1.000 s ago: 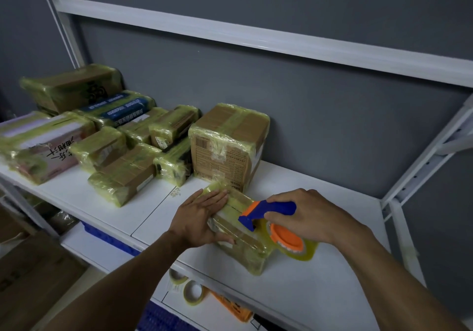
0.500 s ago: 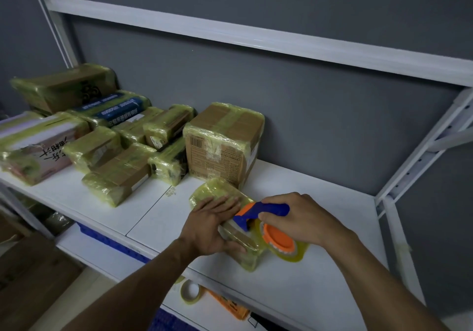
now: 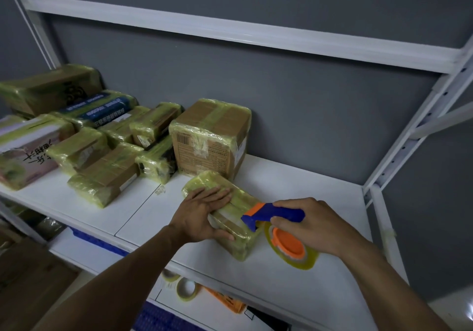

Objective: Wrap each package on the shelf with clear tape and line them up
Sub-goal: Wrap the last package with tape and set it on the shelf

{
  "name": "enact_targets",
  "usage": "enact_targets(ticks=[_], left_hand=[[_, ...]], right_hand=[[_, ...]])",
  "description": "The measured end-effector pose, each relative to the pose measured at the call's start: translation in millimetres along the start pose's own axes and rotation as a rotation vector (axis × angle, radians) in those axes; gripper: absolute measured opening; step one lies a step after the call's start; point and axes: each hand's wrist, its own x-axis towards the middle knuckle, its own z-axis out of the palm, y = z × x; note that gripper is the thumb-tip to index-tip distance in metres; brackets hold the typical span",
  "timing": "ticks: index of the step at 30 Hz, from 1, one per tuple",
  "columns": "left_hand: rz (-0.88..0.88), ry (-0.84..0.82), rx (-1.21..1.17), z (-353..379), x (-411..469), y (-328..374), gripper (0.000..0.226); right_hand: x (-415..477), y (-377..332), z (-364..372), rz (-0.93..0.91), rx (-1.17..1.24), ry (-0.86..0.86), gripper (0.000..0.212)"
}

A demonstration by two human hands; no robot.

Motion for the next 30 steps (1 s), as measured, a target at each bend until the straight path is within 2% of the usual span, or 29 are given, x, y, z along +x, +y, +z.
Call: enact_targets(ticks=[5, 9, 13, 18, 24, 28, 30], left_hand=[[0.007, 0.007, 0.050, -1, 2, 17, 0.125], [0.016, -0.023, 0.016, 13, 3, 50, 0.120], [-0.015, 0.020, 0.032, 18, 2, 54, 0.105], [-0.027, 0.014, 0.053, 20, 2, 53, 0.102], [-0.032, 0.004, 0.079, 19, 2, 53, 0.099], [-0.019, -0.031, 0.074, 18, 2, 58, 0.092], [-0.008, -0.067, 0.084, 18, 1, 64, 0.086]], right_hand=[[-3, 0, 4, -0.001, 0.015, 0.018, 0.053], [-4, 1, 3, -0.013, 0.015, 0.010, 0.038], [-7, 5, 4, -0.021, 0.022, -0.006, 0.054], [-21, 15, -2, -0.029, 0.059, -0.005, 0.068], [-39, 34, -7, 0.011, 0.130, -0.003, 0.064], [-43, 36, 2, 0.001, 0.135, -0.054, 0.037], [-41, 39, 5, 0.001, 0.112, -0.095, 0.050]])
